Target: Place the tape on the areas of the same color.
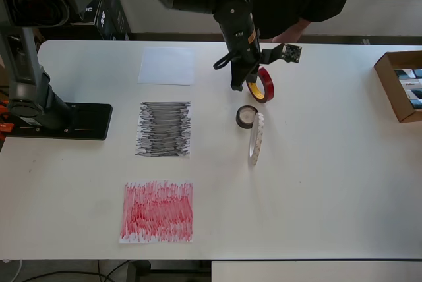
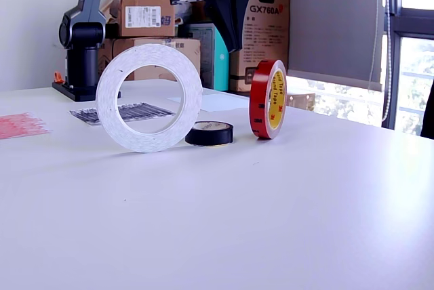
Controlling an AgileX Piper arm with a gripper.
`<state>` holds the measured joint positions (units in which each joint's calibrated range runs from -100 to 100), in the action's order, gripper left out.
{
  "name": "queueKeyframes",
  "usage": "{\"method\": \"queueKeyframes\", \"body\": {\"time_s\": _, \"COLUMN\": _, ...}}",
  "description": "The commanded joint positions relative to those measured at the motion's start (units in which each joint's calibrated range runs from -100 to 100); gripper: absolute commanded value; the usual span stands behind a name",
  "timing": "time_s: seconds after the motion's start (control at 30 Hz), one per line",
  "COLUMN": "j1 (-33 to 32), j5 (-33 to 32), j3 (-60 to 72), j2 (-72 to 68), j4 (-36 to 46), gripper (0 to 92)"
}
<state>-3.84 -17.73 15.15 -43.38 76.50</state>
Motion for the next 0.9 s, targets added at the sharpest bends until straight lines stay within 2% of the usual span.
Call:
{"method": "queueKeyframes", "body": {"time_s": 0.0, "j1": -0.2, "j5": -0.2, "j3": 0.4, "j2": -0.6, "j4": 0.2, "gripper": 0.1}}
{"method": "queueKeyframes", "body": {"time_s": 0.87, "j1": -1.4, "j5": -0.4, "j3": 1.2, "j2": -3.7, "j4": 0.2, "gripper": 0.1}}
